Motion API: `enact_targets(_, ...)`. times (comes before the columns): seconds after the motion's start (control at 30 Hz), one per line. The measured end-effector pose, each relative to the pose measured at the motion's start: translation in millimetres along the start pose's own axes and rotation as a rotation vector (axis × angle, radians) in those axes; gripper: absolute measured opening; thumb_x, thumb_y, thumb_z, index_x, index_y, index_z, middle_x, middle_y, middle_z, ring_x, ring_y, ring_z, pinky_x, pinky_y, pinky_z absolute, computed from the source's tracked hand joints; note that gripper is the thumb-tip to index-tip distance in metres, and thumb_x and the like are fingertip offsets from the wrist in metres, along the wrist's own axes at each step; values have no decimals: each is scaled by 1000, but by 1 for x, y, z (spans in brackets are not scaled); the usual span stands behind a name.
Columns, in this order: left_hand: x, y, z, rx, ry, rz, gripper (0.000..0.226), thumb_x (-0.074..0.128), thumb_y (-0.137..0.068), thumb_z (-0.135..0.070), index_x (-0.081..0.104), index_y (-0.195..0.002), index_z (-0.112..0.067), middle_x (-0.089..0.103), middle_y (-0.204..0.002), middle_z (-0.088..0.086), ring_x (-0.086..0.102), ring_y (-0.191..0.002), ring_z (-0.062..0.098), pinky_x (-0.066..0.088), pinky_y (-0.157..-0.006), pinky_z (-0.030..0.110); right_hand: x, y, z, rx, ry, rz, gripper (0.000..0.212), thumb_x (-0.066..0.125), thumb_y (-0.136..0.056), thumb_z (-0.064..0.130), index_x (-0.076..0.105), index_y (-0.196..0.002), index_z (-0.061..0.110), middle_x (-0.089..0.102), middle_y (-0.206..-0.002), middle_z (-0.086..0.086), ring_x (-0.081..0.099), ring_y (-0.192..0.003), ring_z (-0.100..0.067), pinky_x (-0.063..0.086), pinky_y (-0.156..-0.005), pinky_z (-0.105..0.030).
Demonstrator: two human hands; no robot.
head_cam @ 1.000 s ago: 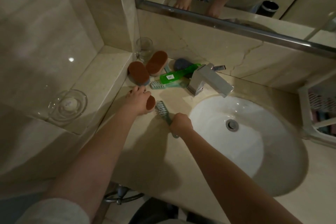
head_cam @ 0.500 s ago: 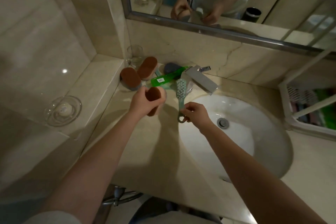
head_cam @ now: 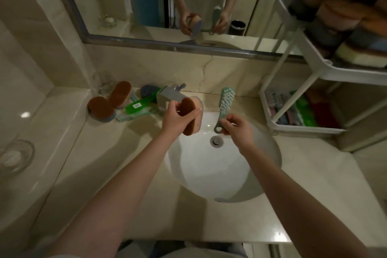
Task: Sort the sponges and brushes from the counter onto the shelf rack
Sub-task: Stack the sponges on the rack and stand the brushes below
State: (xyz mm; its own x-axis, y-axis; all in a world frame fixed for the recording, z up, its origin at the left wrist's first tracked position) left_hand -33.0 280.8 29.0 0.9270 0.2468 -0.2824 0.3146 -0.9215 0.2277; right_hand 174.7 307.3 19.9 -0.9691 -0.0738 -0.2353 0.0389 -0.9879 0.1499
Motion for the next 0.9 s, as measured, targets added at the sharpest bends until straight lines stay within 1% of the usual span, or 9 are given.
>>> enact_targets(0.1,34,7,-12,10,8,13,56,73,-76,-39,42,-118,-18,46,-112,-5,49,-103,17,43,-84,30,-40,-1,-3,-19,-23,-33,15,62,-89,7,60,-75,11,60,-69,-5,58,-47,1,49,-53,-13)
enact_targets(0.2,69,12,-26,32,4,2,51,74,-75,-38,43,-110,-19,49,-109,-4,51,-99,15,40,-79,26,-78,-4,-8,-39,-22,-56,20,61,-90,6,58,-71,12,57,-65,-3,56,-46,3,49,-54,-14)
enact_targets(0.33,115,16,-43,42,-4,-2,55,75,-74,-37,45,-112,-13,51,-109,-1,53,-98,17,38,-78,24,-127,-10,-22,-53,-3,-64,12,60,-90,6,59,-79,2,57,-63,-5,56,-47,3,48,-53,-13)
enact_targets(0.53,178,24,-52,11,-2,-7,54,75,-74,-37,45,-113,-15,51,-110,-2,52,-98,15,39,-79,25,-191,-19,-50,-47,-49,-115,9,56,-90,-2,59,-82,0,56,-69,-5,55,-52,3,47,-53,-12)
enact_targets(0.7,221,31,-52,-23,14,-23,51,76,-74,-36,43,-109,-18,50,-110,-2,52,-101,17,41,-81,27,-237,-30,-72,-8,-53,-180,8,54,-90,-3,62,-88,-2,58,-75,-8,53,-61,-11,47,-52,-13)
enact_targets(0.73,228,31,-53,-28,8,-25,51,75,-75,-36,43,-110,-18,50,-110,-2,52,-101,17,42,-82,27,-245,-35,-75,-3,-42,-196,9,54,-90,-2,62,-86,1,57,-73,-5,52,-62,-13,46,-53,-15)
enact_targets(0.8,237,32,-56,-32,-14,-43,51,74,-76,-36,42,-111,-18,49,-109,-2,51,-99,16,42,-82,28,-261,-49,-78,15,-16,-236,10,56,-90,0,61,-84,6,57,-72,-1,52,-68,-17,46,-62,-24)
enact_targets(0.83,240,31,-58,-30,-23,-59,51,74,-76,-37,42,-112,-18,49,-109,-2,51,-99,17,42,-82,28,-267,-57,-78,17,15,-250,10,56,-90,2,61,-83,8,58,-73,-2,52,-72,-18,43,-67,-28)
enact_targets(0.9,245,29,-62,-34,-36,-80,54,74,-76,-38,43,-115,-17,49,-110,-1,51,-99,18,42,-82,29,-279,-75,-75,21,90,-267,10,57,-90,3,66,-89,7,62,-85,-7,53,-79,-19,39,-74,-26)
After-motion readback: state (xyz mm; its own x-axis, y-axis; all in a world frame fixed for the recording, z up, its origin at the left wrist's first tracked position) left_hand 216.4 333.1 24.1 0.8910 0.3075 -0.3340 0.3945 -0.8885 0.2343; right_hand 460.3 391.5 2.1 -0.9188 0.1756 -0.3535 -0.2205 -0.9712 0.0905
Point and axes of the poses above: each hand's wrist, its own y-axis away from the middle knuckle, its own x-axis out of the palm, z = x × y, the point moved 8 cm from there along -y, towards the middle knuckle
